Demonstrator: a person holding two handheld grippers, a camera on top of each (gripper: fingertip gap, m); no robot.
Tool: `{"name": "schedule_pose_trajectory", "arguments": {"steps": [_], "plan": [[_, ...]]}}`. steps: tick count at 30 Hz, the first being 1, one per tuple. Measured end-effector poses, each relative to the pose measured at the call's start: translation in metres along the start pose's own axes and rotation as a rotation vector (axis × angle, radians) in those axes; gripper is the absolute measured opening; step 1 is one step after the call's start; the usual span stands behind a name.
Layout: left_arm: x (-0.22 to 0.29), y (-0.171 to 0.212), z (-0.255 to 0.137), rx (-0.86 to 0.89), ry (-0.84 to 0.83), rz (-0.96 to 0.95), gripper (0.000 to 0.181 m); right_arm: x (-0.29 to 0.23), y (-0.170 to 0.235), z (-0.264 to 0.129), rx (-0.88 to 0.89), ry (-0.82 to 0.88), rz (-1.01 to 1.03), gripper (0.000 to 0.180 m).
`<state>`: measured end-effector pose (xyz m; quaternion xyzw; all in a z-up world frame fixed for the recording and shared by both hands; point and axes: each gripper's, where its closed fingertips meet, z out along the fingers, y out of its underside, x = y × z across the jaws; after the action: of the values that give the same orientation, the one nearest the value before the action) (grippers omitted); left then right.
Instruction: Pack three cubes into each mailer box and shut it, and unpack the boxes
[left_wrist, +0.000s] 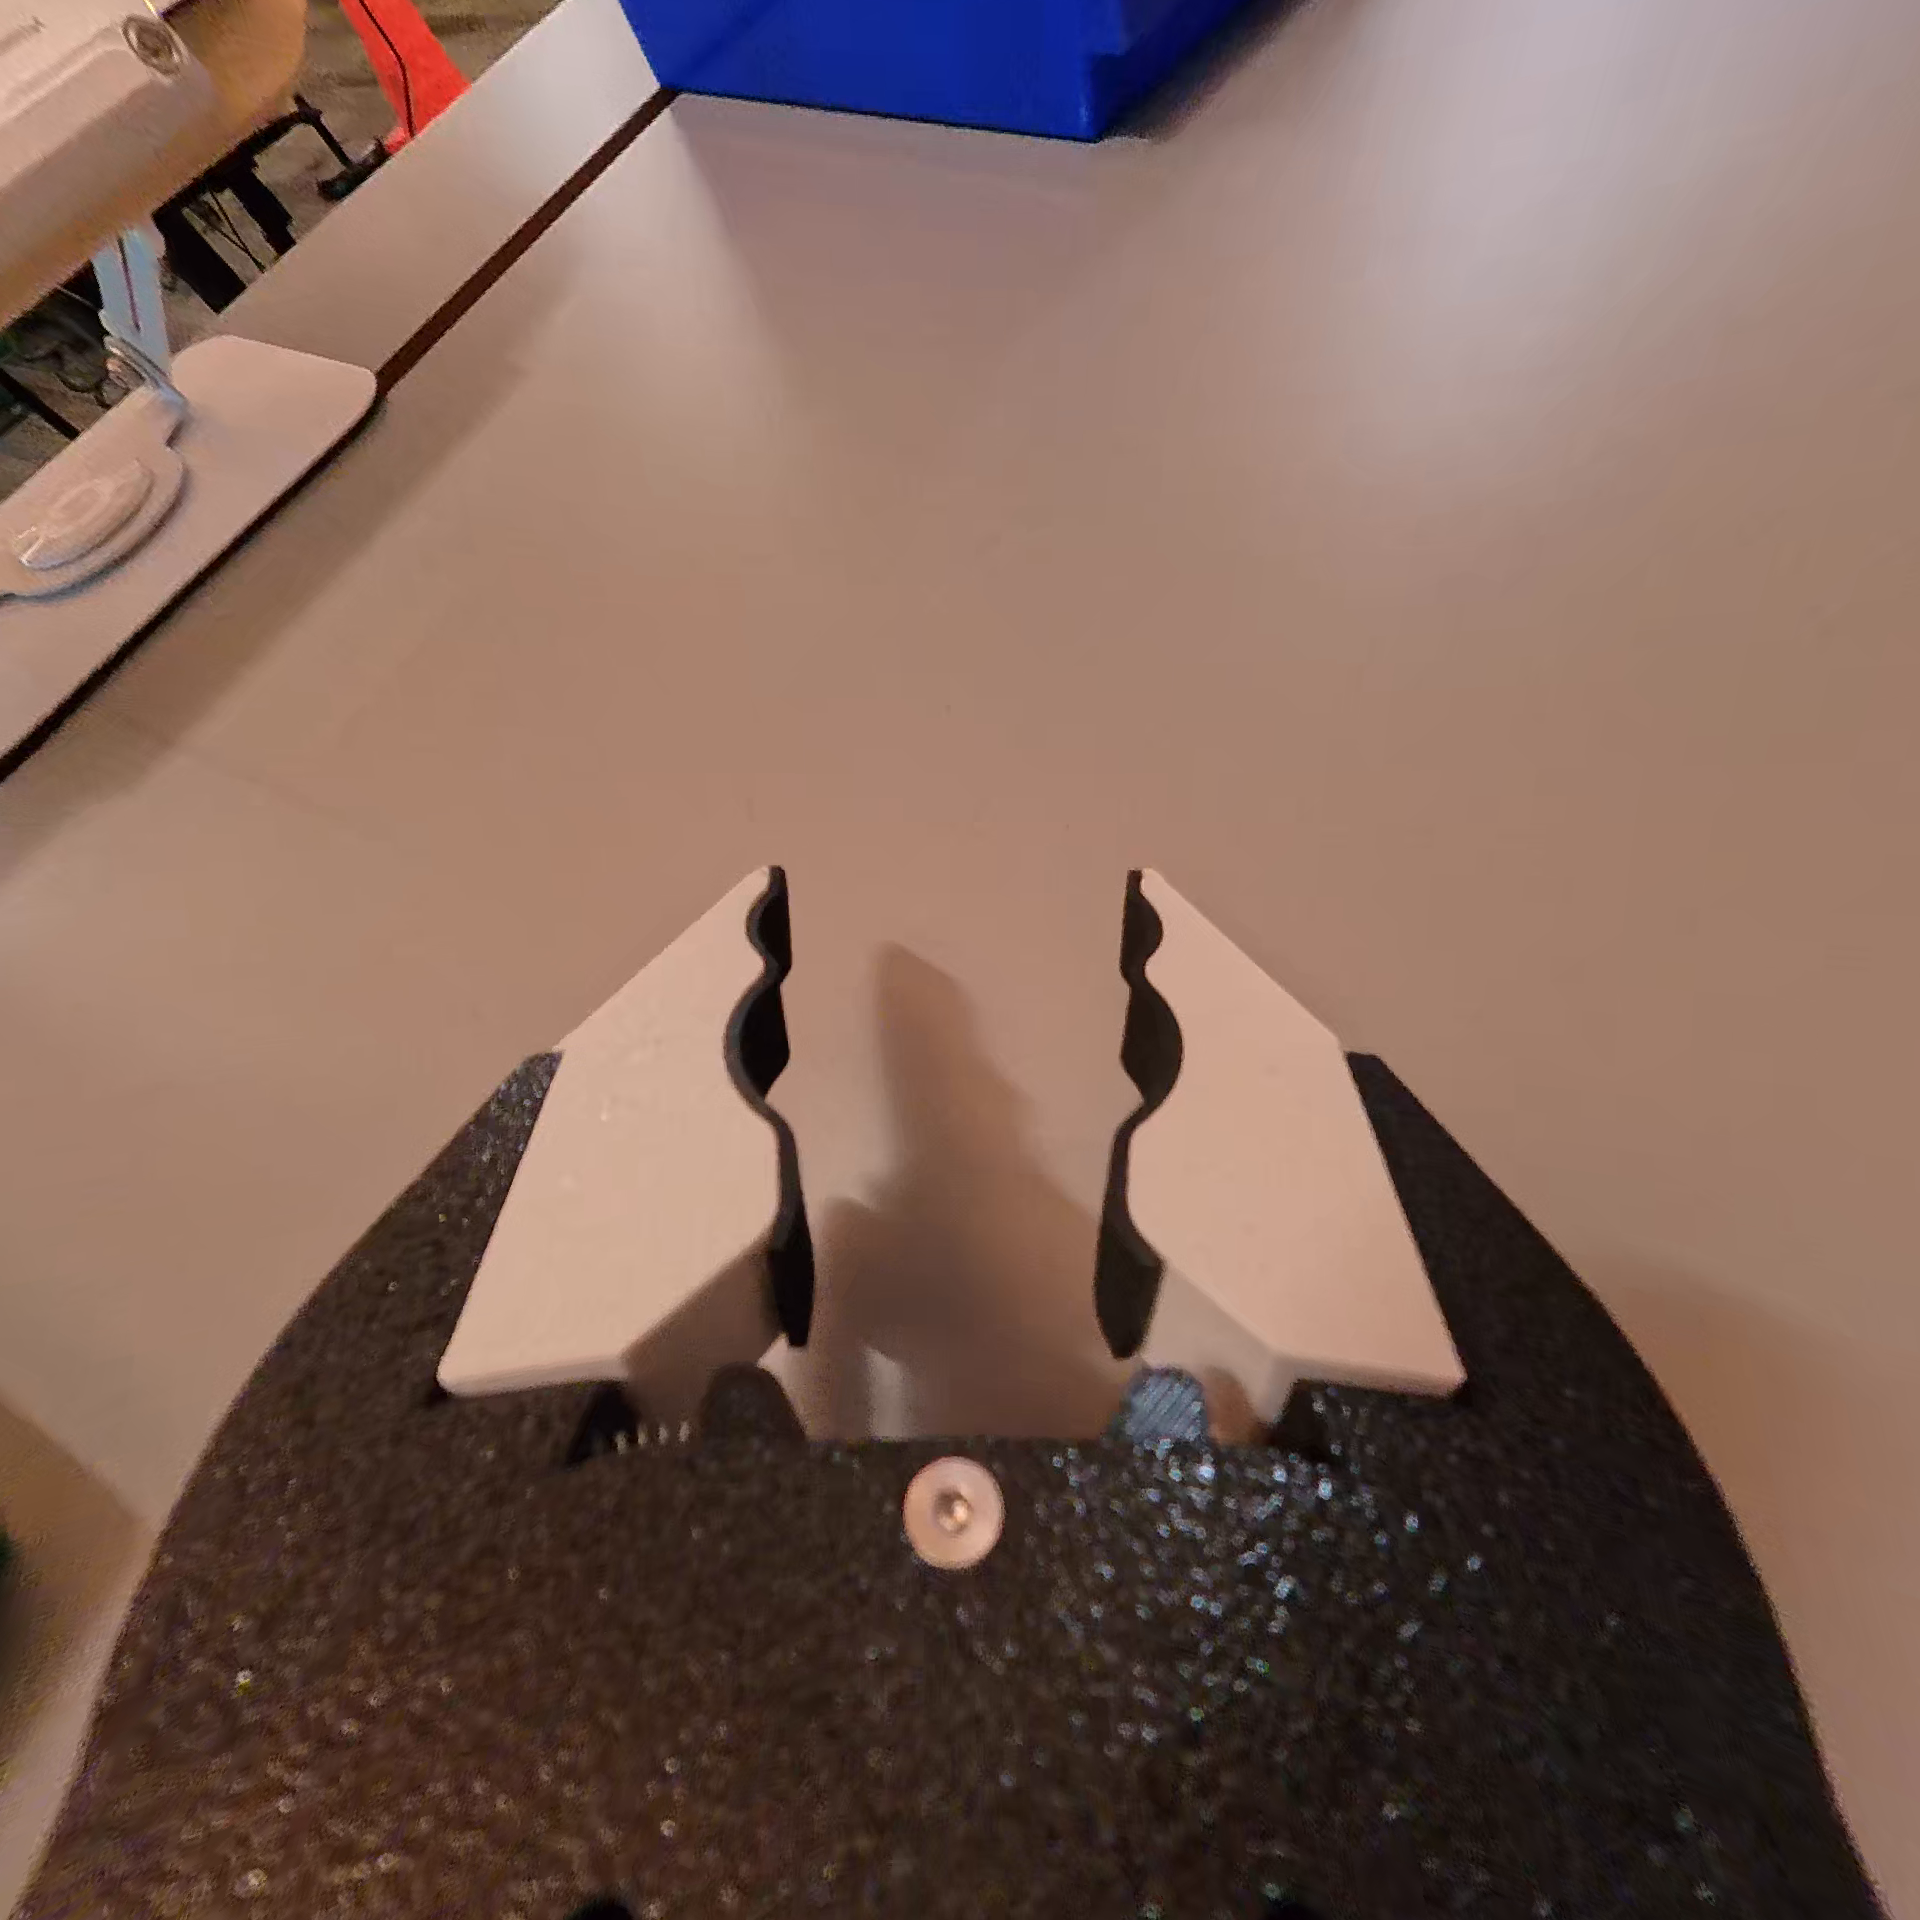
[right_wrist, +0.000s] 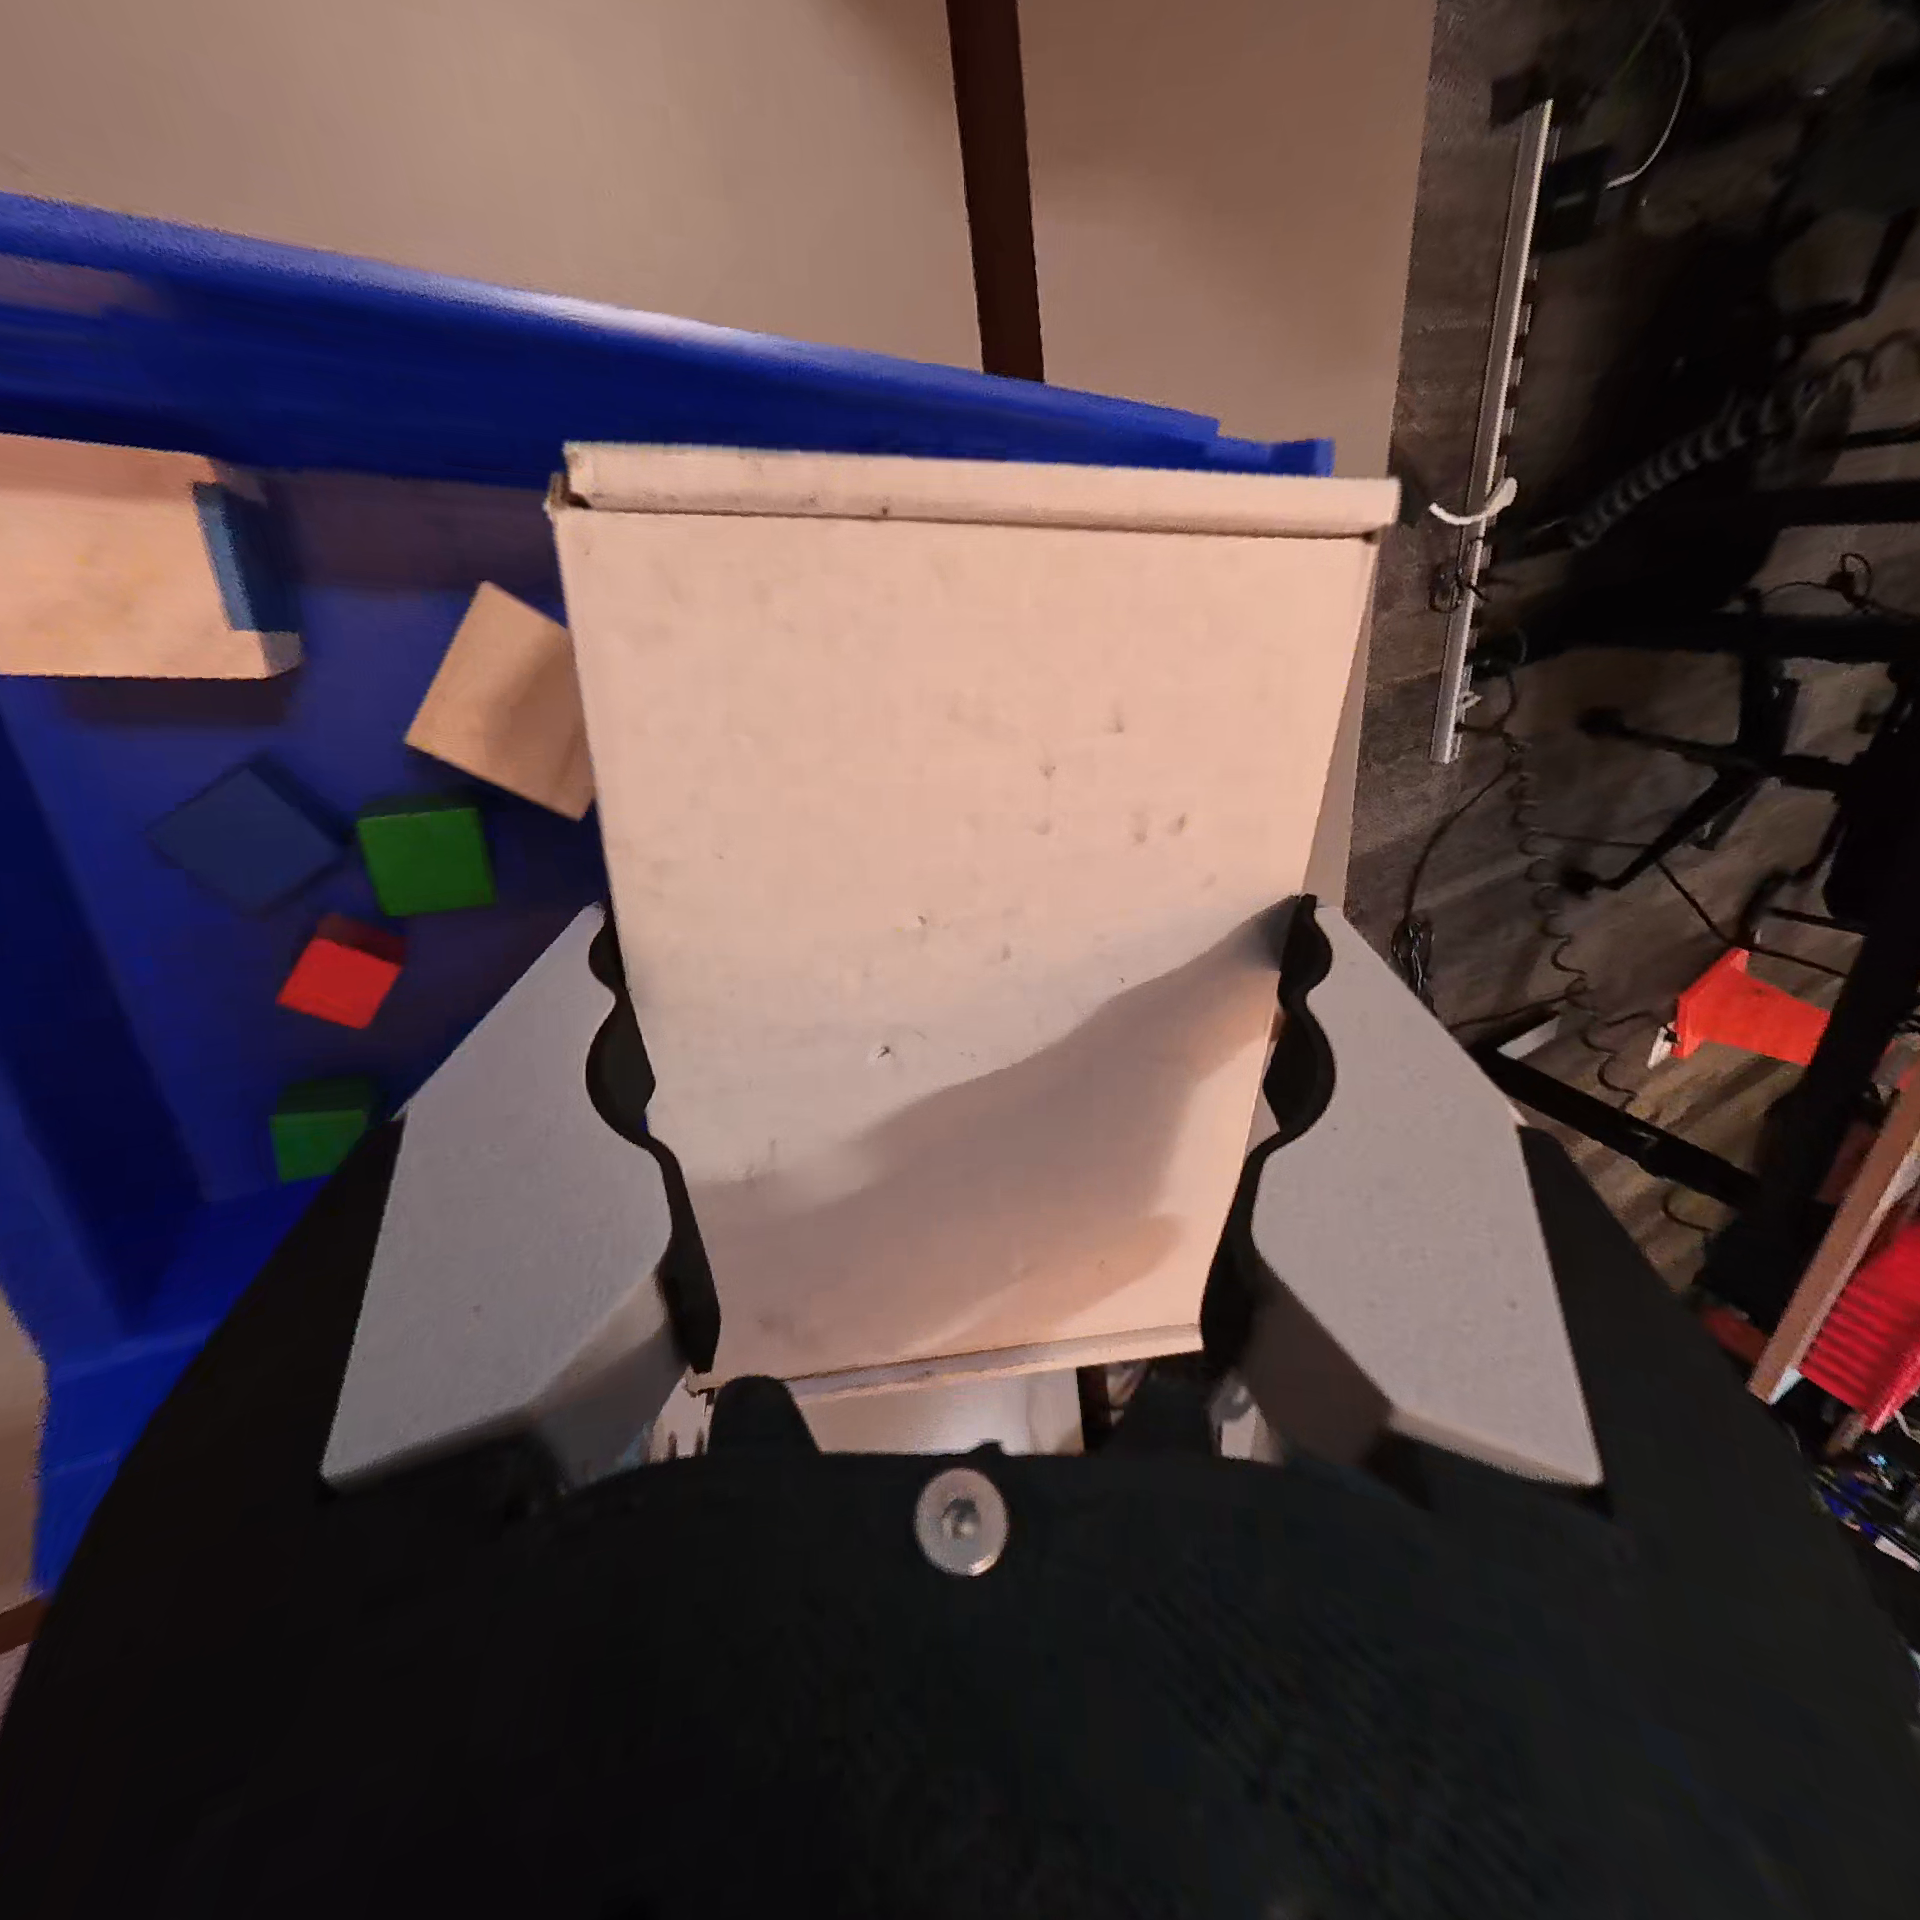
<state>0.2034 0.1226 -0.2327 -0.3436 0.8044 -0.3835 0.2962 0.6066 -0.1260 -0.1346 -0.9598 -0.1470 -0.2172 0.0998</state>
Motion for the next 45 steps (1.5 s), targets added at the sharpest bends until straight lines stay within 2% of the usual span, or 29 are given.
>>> {"name": "schedule_pose_trajectory", "arguments": {"steps": [11,15,20,26,29,31,33,35,37,41,45], "plan": [[-0.004,-0.001,-0.001,0.012,0.066,-0.115,0.058,0.01,0.021,0.046,-0.077,-0.048,-0.038,0.123],[-0.005,0.0,0.0,0.005,0.07,-0.129,0.058,0.01,0.021,0.049,-0.105,-0.057,-0.054,0.123],[-0.001,0.007,0.005,-0.051,0.076,-0.109,0.061,0.015,0.024,0.055,-0.163,0.02,-0.049,0.121],[0.001,0.009,0.008,-0.075,0.061,-0.065,0.062,0.024,0.02,0.035,-0.087,0.159,0.004,0.117],[0.0,0.009,0.008,-0.074,0.049,-0.062,0.063,0.023,0.025,0.007,-0.063,0.28,0.072,0.113],[-0.003,0.009,0.008,-0.074,0.035,-0.069,0.064,0.018,0.031,-0.024,-0.025,0.416,0.186,0.111],[-0.005,0.01,0.01,-0.091,0.017,-0.08,0.066,0.001,0.042,-0.06,0.044,0.562,0.339,0.111],[-0.007,0.007,0.015,-0.098,0.001,-0.104,0.073,-0.04,0.054,-0.088,0.134,0.64,0.476,0.107],[-0.006,-0.009,0.027,-0.058,-0.014,-0.138,0.076,-0.087,0.075,-0.11,0.149,0.747,0.618,0.104],[-0.007,-0.066,0.07,0.024,-0.102,-0.202,0.079,-0.197,0.108,-0.121,0.104,0.798,0.929,0.107],[0.0,-0.14,0.125,0.076,-0.148,-0.247,0.083,-0.26,0.099,-0.13,0.326,0.841,1.223,0.097]]}}
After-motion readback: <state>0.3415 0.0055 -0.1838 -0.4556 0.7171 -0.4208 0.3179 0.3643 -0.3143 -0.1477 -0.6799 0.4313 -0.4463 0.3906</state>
